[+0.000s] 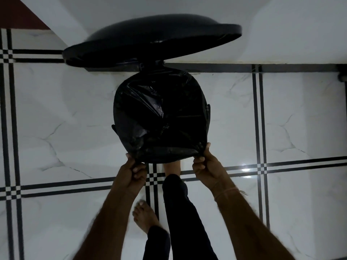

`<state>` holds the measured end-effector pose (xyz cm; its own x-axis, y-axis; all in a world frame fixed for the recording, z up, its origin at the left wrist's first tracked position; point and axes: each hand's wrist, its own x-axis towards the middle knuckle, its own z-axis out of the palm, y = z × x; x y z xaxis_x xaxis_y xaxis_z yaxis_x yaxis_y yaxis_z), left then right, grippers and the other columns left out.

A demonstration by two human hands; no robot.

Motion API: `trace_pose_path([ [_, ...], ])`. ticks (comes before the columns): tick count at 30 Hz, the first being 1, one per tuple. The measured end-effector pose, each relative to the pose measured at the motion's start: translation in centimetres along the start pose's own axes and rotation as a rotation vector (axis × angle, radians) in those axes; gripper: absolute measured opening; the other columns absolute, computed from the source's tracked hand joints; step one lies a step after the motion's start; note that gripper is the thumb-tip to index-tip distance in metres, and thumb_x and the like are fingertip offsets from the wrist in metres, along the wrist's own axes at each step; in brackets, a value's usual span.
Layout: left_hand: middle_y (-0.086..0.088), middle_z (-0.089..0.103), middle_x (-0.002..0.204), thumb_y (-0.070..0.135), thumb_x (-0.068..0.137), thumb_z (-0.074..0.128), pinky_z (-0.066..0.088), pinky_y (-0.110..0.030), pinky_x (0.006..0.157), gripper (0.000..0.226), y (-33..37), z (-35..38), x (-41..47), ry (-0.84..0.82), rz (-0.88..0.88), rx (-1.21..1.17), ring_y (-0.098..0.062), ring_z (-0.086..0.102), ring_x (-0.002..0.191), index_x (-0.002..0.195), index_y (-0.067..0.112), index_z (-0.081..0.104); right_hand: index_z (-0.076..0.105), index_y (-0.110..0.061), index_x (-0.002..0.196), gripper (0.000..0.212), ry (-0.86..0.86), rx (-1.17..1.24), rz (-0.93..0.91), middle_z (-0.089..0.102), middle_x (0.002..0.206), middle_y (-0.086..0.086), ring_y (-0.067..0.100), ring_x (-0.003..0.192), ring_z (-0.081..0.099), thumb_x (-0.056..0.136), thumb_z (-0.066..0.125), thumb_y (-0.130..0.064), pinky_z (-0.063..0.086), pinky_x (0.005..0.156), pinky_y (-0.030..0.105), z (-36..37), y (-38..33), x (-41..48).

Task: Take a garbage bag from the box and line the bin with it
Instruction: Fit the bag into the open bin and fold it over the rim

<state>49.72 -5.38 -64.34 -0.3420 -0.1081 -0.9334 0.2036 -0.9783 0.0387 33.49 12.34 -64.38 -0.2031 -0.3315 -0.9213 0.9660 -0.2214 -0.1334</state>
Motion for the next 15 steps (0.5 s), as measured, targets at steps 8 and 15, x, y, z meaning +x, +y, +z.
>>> trace_pose_path([
  [8,0.007,0.052,0.053,0.035,0.099,0.053,0.035,-0.013,0.037,0.030,2.2,1.7,2.1,-0.052,0.179,0.011,-0.003,0.043,0.041,0.075,0.021,0.063,0.071,-0.006,0.104,0.038,0.045,0.089,-0.182,0.079,0.100,0.012,0.023,0.100,0.076,0.105,0.049,-0.038,0.059,0.095,0.036,2.1,-2.0,2.9],
  [15,0.000,0.065,0.066,0.006,0.099,0.058,0.052,-0.017,0.049,0.022,3.2,2.6,2.8,0.192,0.200,0.214,-0.007,0.059,0.050,0.079,0.013,0.064,0.058,0.004,0.133,0.067,0.030,-0.003,-0.248,0.061,0.141,0.022,0.034,0.132,0.059,0.103,0.044,-0.055,0.042,0.116,0.047,1.9,-2.4,2.0],
])
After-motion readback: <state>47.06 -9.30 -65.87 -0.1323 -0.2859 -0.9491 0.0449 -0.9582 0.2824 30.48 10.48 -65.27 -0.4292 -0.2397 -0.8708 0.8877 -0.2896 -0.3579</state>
